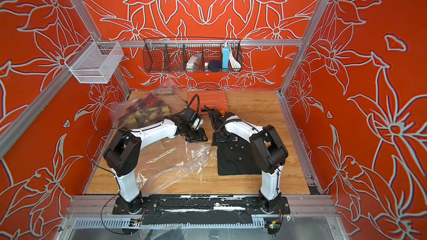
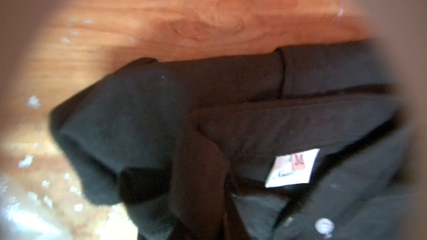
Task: Place the folded shirt into the vacuum bag
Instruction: Pick up the shirt from the center of the board.
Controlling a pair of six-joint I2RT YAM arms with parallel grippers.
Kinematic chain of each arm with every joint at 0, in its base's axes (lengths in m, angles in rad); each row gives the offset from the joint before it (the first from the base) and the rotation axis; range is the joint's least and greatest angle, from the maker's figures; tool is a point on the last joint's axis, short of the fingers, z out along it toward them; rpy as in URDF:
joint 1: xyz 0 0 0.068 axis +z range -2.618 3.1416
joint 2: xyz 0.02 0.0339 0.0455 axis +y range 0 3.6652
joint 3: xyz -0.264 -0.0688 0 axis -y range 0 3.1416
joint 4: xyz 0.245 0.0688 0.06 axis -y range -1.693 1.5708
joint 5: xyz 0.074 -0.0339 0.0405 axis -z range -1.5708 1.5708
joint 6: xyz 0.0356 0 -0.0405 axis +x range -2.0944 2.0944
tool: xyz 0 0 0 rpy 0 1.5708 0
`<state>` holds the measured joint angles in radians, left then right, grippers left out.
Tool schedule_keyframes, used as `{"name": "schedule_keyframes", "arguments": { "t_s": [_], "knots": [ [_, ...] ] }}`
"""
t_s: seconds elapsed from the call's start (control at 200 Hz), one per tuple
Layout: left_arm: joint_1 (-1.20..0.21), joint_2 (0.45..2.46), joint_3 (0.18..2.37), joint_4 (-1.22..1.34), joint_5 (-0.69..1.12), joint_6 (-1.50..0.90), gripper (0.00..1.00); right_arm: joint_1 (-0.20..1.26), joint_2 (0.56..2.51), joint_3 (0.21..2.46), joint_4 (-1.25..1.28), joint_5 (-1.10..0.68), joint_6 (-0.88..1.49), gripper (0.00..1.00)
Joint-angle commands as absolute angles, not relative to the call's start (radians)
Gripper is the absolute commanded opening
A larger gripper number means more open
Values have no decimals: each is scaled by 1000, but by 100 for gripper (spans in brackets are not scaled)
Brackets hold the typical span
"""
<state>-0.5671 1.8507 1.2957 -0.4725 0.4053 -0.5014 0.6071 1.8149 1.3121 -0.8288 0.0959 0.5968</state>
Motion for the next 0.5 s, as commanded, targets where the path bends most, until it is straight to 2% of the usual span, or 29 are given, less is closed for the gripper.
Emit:
{"name": "schedule_keyframes", "arguments": {
  "t_s": [0.0,0.09,0.215,0.365,0.495],
  "knots": [
    [-561,1819,1340,-503,414,-478,45,563,1673,1270,-803,26,565,10],
    [-563,1844,1377,-521,410,-469,50,512,1587,1202,-787,-51,554,11],
    [-565,1890,1433,-525,444,-480,53,474,1477,1114,-723,-142,537,19],
    [-565,1908,1439,-457,526,-544,54,459,1522,1079,-693,-149,531,29],
    [-565,1922,1451,-501,488,-526,53,459,1592,1082,-670,-168,546,9]
  ]
}}
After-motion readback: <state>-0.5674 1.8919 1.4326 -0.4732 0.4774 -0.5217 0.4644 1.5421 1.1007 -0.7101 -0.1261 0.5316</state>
